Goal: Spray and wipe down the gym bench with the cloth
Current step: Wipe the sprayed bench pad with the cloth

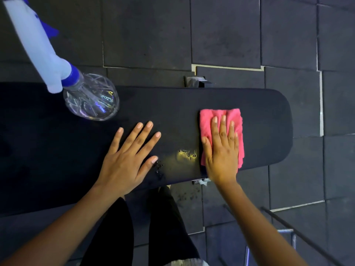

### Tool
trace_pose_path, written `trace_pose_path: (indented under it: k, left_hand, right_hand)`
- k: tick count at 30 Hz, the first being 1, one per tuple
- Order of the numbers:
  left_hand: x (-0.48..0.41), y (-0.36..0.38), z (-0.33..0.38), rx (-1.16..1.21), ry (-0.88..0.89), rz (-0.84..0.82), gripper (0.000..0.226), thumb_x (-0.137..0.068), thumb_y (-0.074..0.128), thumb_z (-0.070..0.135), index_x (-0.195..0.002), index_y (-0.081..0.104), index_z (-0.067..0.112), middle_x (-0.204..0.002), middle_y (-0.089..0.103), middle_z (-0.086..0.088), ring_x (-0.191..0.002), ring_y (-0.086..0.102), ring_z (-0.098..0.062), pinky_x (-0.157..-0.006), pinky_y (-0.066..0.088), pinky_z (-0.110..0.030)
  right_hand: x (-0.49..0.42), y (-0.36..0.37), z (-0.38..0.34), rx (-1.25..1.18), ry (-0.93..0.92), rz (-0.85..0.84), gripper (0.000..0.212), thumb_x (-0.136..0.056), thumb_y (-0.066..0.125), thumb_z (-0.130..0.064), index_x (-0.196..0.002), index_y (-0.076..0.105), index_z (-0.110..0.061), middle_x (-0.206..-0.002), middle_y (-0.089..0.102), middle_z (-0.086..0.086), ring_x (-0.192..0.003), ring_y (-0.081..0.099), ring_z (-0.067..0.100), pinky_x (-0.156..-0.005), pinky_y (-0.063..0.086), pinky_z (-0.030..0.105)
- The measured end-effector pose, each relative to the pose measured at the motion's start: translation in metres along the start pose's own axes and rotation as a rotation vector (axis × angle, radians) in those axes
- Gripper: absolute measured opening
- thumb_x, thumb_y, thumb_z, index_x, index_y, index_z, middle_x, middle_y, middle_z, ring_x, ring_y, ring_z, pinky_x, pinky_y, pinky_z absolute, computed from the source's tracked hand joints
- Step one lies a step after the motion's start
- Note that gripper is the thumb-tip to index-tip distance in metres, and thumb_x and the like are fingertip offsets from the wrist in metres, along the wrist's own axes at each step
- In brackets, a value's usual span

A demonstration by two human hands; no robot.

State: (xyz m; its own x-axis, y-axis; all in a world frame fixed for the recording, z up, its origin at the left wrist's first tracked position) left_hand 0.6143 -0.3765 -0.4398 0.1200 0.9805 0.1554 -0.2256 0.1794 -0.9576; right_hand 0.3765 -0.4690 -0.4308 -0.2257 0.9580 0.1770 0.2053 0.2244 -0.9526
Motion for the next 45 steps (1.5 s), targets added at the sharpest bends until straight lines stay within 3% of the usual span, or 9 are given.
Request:
trace_pose_path:
  k: [6, 11, 15, 20, 25, 29, 31, 36, 45]
  left_hand:
    - [0.016, -0.001, -0.02, -0.048, 0.063, 0.011, 0.056, -0.101, 0.023, 0.047, -0.153, 0.018, 0.025, -0.162, 0.013, -0.002, -0.149, 0.014, -0.02, -0.12, 0.013, -0.05]
    - [0.016, 0.004, -0.019, -0.043, 0.056, 0.043, 0.056, -0.102, 0.023, 0.046, -0.153, 0.018, 0.025, -0.162, 0.013, -0.002, -0.149, 0.014, -0.019, -0.119, 0.013, -0.051]
    - [0.016, 0.004, -0.019, -0.025, 0.054, 0.049, 0.055, -0.102, 0.024, 0.046, -0.153, 0.017, 0.025, -0.163, 0.012, -0.001, -0.149, 0.013, -0.019, -0.12, 0.013, -0.05]
    - [0.017, 0.004, -0.019, -0.004, 0.03, 0.057, 0.058, -0.101, 0.025, 0.046, -0.153, 0.017, 0.023, -0.162, 0.012, 0.0, -0.149, 0.013, -0.018, -0.12, 0.016, -0.049]
    - [0.018, 0.005, -0.019, 0.042, -0.03, 0.078, 0.058, -0.101, 0.026, 0.045, -0.153, 0.02, 0.019, -0.162, 0.017, -0.001, -0.149, 0.013, -0.017, -0.12, 0.016, -0.046]
    - [0.021, 0.005, -0.021, 0.066, -0.077, 0.102, 0.058, -0.101, 0.026, 0.044, -0.152, 0.023, 0.015, -0.161, 0.019, -0.004, -0.149, 0.014, -0.018, -0.12, 0.017, -0.046]
    - [0.021, 0.006, -0.022, 0.067, -0.082, 0.113, 0.058, -0.101, 0.027, 0.044, -0.152, 0.024, 0.015, -0.161, 0.019, -0.004, -0.149, 0.015, -0.018, -0.12, 0.016, -0.046]
    - [0.022, 0.005, -0.022, 0.064, -0.089, 0.114, 0.058, -0.102, 0.027, 0.044, -0.152, 0.023, 0.016, -0.161, 0.019, -0.003, -0.149, 0.014, -0.017, -0.12, 0.016, -0.046]
    - [0.021, 0.005, -0.022, 0.102, -0.091, 0.153, 0.057, -0.101, 0.027, 0.044, -0.15, 0.029, 0.014, -0.16, 0.023, -0.003, -0.148, 0.017, -0.017, -0.12, 0.017, -0.045]
  right_hand:
    - [0.039, 0.012, -0.025, -0.048, -0.224, -0.056, 0.053, -0.102, 0.039, -0.033, -0.151, 0.032, -0.013, -0.159, 0.027, 0.009, -0.15, 0.015, 0.032, -0.122, 0.014, 0.047]
    - [-0.027, 0.003, -0.021, 0.022, -0.465, -0.088, 0.053, -0.102, 0.038, -0.032, -0.151, 0.034, -0.012, -0.159, 0.027, 0.011, -0.149, 0.017, 0.032, -0.122, 0.012, 0.044]
    - [-0.065, 0.0, -0.012, -0.027, -0.271, -0.018, 0.052, -0.105, 0.036, -0.028, -0.153, 0.028, -0.011, -0.161, 0.026, 0.008, -0.151, 0.014, 0.027, -0.124, 0.009, 0.04]
    - [-0.008, 0.005, -0.022, -0.189, -0.1, 0.017, 0.049, -0.104, 0.037, -0.022, -0.151, 0.031, -0.011, -0.16, 0.028, 0.005, -0.152, 0.014, 0.023, -0.124, 0.009, 0.039]
    - [0.063, 0.022, -0.061, -0.158, -0.309, -0.086, 0.047, -0.101, 0.042, -0.022, -0.145, 0.043, -0.006, -0.155, 0.037, 0.012, -0.149, 0.021, 0.031, -0.123, 0.013, 0.044]
    - [0.016, 0.018, -0.072, -0.073, -0.478, -0.116, 0.047, -0.101, 0.046, -0.024, -0.145, 0.043, -0.009, -0.155, 0.036, 0.014, -0.147, 0.024, 0.037, -0.122, 0.016, 0.048]
    - [-0.03, 0.015, -0.075, -0.059, -0.464, -0.105, 0.049, -0.102, 0.045, -0.022, -0.149, 0.037, -0.01, -0.158, 0.03, 0.013, -0.149, 0.018, 0.034, -0.123, 0.011, 0.046]
    - [-0.105, 0.012, -0.096, -0.166, -0.176, 0.016, 0.046, -0.106, 0.036, -0.023, -0.151, 0.034, -0.012, -0.159, 0.031, 0.005, -0.151, 0.018, 0.024, -0.124, 0.006, 0.038]
    - [0.031, 0.019, -0.092, -0.161, -0.276, -0.095, 0.049, -0.104, 0.04, -0.025, -0.15, 0.034, -0.011, -0.159, 0.027, 0.004, -0.151, 0.014, 0.023, -0.124, 0.01, 0.039]
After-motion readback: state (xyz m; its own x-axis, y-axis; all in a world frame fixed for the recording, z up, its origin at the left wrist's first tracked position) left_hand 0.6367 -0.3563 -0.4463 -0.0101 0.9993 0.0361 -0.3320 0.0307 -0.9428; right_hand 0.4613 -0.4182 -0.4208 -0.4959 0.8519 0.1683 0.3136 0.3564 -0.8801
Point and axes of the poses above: each hand's wrist, its own x-axis away from the middle knuckle, its own y-axis out of the palm, z = x × y, the point moved 1 cm from there along -x, towards the middle knuckle
